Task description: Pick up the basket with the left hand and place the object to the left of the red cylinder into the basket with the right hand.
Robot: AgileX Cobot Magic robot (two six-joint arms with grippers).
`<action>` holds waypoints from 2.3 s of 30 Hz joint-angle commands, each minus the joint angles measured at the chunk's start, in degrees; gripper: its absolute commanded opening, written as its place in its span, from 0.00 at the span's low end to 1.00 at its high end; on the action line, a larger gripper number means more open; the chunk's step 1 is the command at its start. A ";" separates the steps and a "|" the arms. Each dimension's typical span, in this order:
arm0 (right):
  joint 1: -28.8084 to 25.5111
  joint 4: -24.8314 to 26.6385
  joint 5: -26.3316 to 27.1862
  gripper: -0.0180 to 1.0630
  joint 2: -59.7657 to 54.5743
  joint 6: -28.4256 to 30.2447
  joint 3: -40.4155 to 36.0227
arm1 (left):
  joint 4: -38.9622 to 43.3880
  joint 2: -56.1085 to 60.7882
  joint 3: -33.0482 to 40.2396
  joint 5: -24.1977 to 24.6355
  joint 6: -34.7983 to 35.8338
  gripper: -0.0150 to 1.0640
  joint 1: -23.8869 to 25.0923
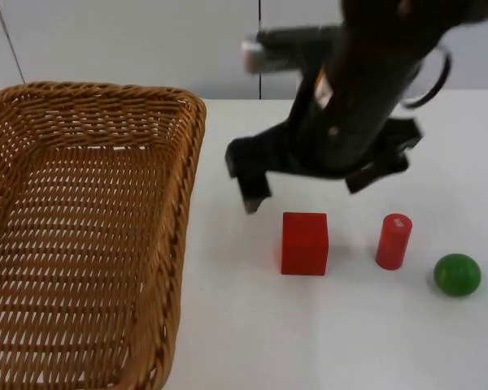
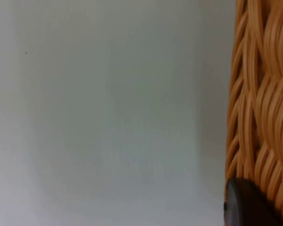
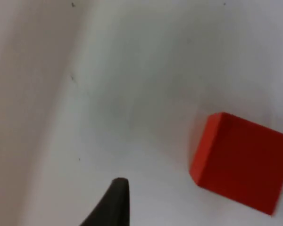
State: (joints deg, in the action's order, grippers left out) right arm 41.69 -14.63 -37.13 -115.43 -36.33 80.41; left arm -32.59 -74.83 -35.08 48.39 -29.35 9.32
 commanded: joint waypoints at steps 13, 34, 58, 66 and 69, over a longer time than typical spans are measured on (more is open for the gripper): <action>0.23 -6.25 2.79 0.92 -9.04 -9.19 1.29 | -1.67 0.55 -0.06 0.31 0.00 0.01 0.12; 0.00 -14.44 1.36 0.02 -6.62 -11.45 1.32 | -1.68 0.55 -0.06 0.54 0.00 0.01 0.12; 0.32 13.90 -12.07 0.02 13.62 32.66 16.38 | -2.82 -3.05 -0.06 0.15 0.02 0.01 0.12; 5.14 19.71 -12.07 0.02 5.21 38.31 23.37 | -2.82 -3.05 -0.06 0.16 -0.13 0.01 0.12; 7.03 19.71 -11.68 0.02 2.15 38.95 24.72 | -2.94 -3.05 -0.06 0.16 -0.13 0.01 0.12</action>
State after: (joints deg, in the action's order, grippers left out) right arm 47.51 4.57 -49.57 -111.91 1.44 104.07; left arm -33.55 -78.21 -35.08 48.45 -29.35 9.32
